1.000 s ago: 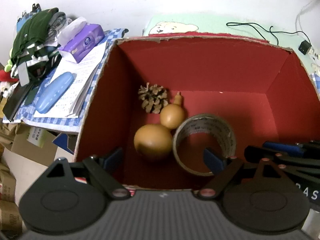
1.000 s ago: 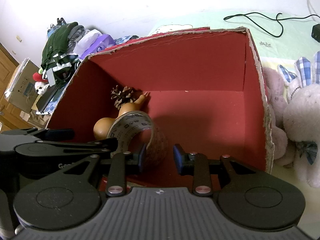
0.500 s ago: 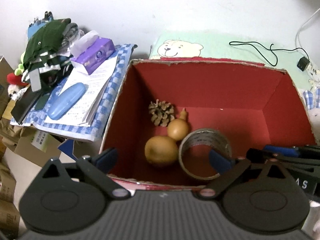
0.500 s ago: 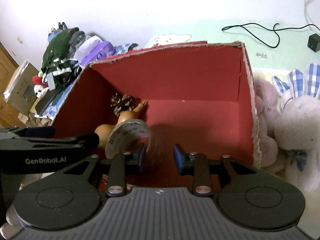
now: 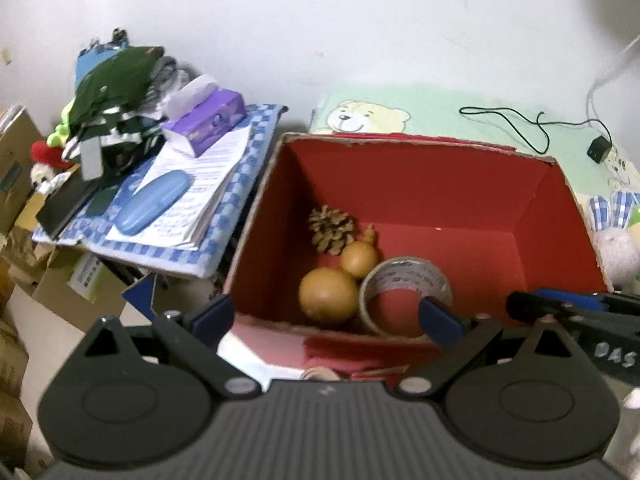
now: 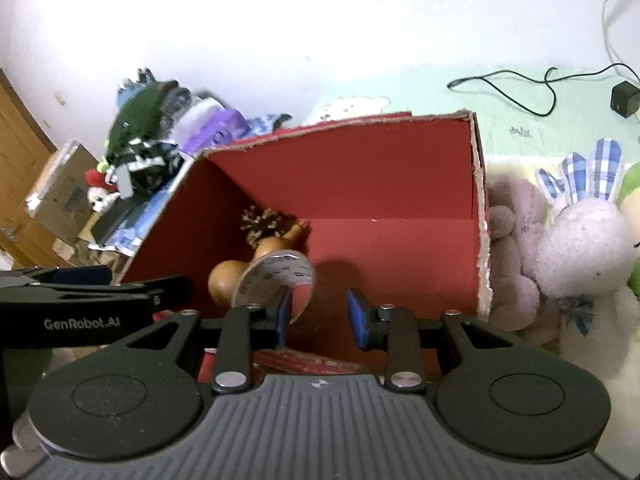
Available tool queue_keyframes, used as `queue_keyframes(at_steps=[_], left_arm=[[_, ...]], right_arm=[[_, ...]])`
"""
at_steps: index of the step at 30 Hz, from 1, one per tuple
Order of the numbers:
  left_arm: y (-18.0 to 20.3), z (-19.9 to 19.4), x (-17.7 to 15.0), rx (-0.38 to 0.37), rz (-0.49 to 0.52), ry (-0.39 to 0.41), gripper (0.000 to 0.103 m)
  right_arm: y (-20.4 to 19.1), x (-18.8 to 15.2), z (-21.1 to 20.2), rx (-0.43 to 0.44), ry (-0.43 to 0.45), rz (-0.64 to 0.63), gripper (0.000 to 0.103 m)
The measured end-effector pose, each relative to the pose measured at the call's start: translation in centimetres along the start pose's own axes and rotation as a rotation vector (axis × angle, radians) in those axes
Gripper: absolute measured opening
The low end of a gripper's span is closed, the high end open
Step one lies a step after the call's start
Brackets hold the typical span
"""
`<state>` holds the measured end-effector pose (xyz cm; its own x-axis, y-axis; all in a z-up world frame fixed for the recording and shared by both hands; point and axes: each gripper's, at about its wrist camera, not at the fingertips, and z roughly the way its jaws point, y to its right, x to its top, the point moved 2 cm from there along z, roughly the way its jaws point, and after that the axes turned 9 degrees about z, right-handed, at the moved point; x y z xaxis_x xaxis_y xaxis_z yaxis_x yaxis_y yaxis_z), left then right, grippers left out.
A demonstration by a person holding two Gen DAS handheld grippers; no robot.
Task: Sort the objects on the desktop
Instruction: 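Move the right gripper to the small red gift box beside the bin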
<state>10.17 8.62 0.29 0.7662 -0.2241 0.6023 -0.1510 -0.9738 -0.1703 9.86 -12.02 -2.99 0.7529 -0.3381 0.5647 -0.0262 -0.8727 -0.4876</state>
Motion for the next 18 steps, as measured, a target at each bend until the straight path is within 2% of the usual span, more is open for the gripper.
queue_keyframes(at_steps=[9,12,18], left_arm=[[-2.2,-2.3,-4.0,-0.032,-0.086,-0.055,0.099],[-1.8,-2.5,-5.3,-0.033,-0.096,-0.079,0.099],[0.5,-1.8,-7.6,-0.101,-0.100,-0.115,0.099]], right_arm=[[0.2,-1.2,-3.2,0.136,0.028,-0.026,0.033],[-0.3,-1.7,-3.6,0.180,0.019,-0.052,0.036],[-0.7,-3.2,-3.1,0.237,-0.033,-0.100,0.038]])
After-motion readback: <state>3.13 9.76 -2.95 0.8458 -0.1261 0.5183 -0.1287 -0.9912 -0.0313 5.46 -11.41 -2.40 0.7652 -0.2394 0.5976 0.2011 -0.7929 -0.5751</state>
